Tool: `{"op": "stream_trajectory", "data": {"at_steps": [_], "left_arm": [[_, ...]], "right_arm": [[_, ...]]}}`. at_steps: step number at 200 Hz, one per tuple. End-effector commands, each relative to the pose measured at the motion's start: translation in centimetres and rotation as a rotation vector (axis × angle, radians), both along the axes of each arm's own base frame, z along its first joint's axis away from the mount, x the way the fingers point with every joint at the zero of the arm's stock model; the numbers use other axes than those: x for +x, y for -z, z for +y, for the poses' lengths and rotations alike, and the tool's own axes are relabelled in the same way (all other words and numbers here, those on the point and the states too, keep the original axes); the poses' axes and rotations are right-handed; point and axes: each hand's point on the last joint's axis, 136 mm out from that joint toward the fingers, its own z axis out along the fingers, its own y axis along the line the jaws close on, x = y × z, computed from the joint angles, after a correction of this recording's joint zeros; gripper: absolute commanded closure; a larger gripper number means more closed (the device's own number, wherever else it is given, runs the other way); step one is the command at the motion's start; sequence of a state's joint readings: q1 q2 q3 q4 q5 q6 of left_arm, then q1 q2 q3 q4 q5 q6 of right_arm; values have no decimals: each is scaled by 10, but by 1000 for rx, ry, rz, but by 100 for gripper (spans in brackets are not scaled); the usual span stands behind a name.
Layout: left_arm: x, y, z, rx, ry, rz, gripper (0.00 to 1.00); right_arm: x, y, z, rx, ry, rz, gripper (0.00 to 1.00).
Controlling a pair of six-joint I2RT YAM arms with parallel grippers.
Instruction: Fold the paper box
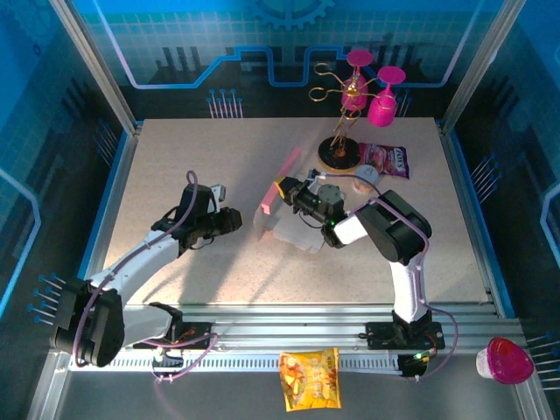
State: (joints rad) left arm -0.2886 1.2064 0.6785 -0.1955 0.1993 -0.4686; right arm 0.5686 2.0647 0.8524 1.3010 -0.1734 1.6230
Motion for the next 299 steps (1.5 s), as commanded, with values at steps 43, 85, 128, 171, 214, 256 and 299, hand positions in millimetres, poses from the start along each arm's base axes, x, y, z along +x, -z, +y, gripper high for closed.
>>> {"op": "stream_trajectory", "data": {"at_steps": [43,85,128,171,214,256,299], "left_arm": [[2,6,-19,43,139,-39,72],[5,15,-39,64,271,-79,71],[0,15,-54,72,342,-180,69],[7,13,-61,57,358,-225,66],[9,9,-74,39,391,-267,62],[11,10,-81,32,391,-288,60],[12,4,-92,21,399,-338,55]], "right_arm": [[-3,40,-7,-58,-16,93,100],[-1,41,-5,-71,-29,114,100],[3,38,-2,-68,-37,117,100],[3,37,-3,-62,-37,121,100],[4,37,-4,-57,-34,128,100],[11,26,-1,-39,-26,111,100],[14,17,-1,-18,-16,102,100]]}}
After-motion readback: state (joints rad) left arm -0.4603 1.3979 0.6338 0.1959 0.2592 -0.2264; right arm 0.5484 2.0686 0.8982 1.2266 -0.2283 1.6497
